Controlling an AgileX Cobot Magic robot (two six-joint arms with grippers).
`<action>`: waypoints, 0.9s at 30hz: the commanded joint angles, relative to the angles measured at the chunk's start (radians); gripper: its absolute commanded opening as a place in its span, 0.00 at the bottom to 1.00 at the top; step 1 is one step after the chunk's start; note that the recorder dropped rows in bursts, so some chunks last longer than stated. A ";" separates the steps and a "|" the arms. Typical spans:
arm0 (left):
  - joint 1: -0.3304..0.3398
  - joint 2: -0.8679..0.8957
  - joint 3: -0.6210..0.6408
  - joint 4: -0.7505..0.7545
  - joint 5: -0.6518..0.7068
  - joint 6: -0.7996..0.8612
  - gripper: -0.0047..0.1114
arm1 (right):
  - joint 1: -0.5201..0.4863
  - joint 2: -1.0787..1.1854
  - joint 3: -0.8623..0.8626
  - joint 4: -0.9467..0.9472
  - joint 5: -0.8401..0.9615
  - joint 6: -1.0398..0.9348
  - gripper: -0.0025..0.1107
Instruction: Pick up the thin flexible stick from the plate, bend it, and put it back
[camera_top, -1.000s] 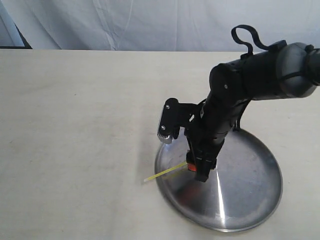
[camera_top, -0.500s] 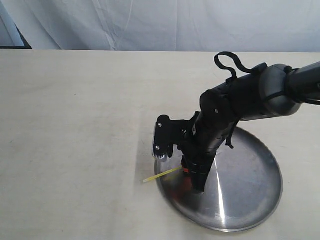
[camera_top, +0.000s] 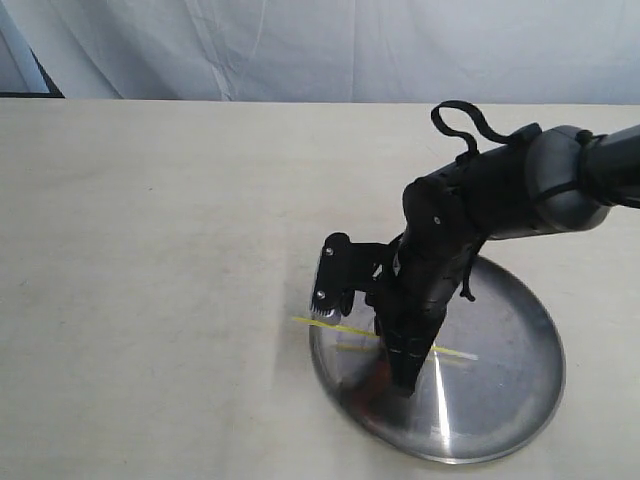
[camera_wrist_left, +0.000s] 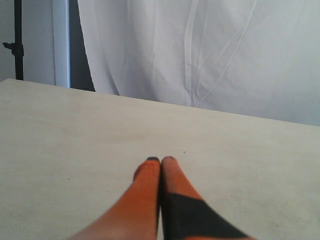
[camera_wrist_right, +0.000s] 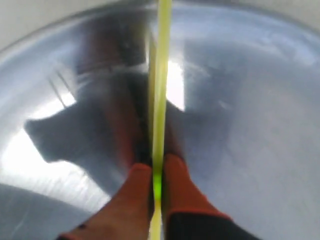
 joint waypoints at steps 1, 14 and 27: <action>0.001 -0.004 0.004 0.004 0.002 0.003 0.04 | -0.003 -0.099 0.003 0.037 0.021 0.058 0.01; 0.001 -0.004 0.004 0.004 0.002 0.003 0.04 | -0.005 -0.342 0.003 0.120 0.177 0.353 0.01; 0.001 -0.004 0.004 -0.304 -0.455 -0.447 0.04 | -0.005 -0.599 0.341 0.317 -0.053 0.346 0.01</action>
